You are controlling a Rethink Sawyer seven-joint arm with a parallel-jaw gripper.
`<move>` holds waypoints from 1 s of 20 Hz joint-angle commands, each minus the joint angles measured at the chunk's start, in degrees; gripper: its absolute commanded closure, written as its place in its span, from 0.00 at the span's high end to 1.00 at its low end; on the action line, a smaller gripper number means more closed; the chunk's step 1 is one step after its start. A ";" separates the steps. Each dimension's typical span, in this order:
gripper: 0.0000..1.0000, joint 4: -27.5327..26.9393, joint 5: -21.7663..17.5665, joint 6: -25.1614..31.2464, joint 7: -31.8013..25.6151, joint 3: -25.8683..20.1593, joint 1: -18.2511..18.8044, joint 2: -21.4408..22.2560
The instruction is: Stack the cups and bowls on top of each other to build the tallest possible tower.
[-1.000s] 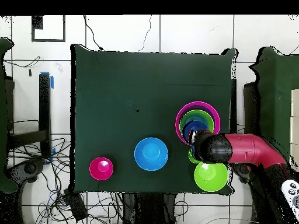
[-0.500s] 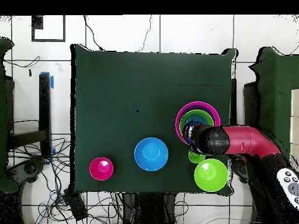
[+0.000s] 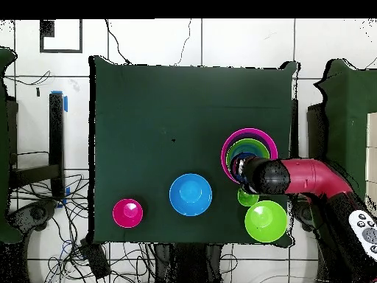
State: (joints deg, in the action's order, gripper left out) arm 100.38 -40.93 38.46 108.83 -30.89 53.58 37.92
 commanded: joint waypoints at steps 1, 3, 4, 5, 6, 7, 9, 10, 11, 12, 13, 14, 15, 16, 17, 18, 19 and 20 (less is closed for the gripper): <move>0.00 -4.28 -3.09 9.50 -23.28 -4.42 0.21 -0.03; 0.00 -4.83 -3.13 10.97 -24.29 -4.74 0.27 0.35; 0.00 -5.10 -3.15 11.71 -24.80 -4.90 0.31 0.53; 0.00 -5.37 -3.16 12.44 -25.31 -5.06 0.34 0.72; 0.00 -5.48 -3.10 12.95 -25.58 -5.23 0.46 0.98; 0.00 -5.60 -3.03 13.45 -25.86 -5.40 0.57 1.24; 0.00 -5.65 -2.94 14.10 -26.11 -5.52 0.74 1.56; 0.00 -5.65 -2.88 14.44 -26.27 -5.55 0.84 1.75; 0.00 -5.65 -2.82 14.78 -26.43 -5.58 0.93 1.95; 0.00 -5.64 -2.76 15.00 -26.54 -5.62 1.00 2.15; 0.00 -5.64 -2.66 15.45 -26.78 -5.63 1.11 2.47; 0.00 -5.69 -2.60 15.71 -26.93 -5.69 1.17 2.61; 0.00 -5.80 -2.62 15.94 -27.07 -5.69 1.15 2.60; 0.00 -5.91 -2.63 16.18 -27.21 -5.70 1.13 2.59; 0.00 -6.25 -2.66 16.47 -27.50 -5.72 1.11 2.36; 0.00 -6.49 -2.65 16.69 -27.69 -5.71 1.07 2.20; 0.00 -6.90 -2.63 17.10 -28.03 -5.70 1.01 1.89; 0.00 -7.14 -2.61 17.29 -28.22 -5.69 0.98 1.70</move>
State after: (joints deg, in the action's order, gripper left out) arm 96.61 -41.06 49.94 99.83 -33.74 55.38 40.49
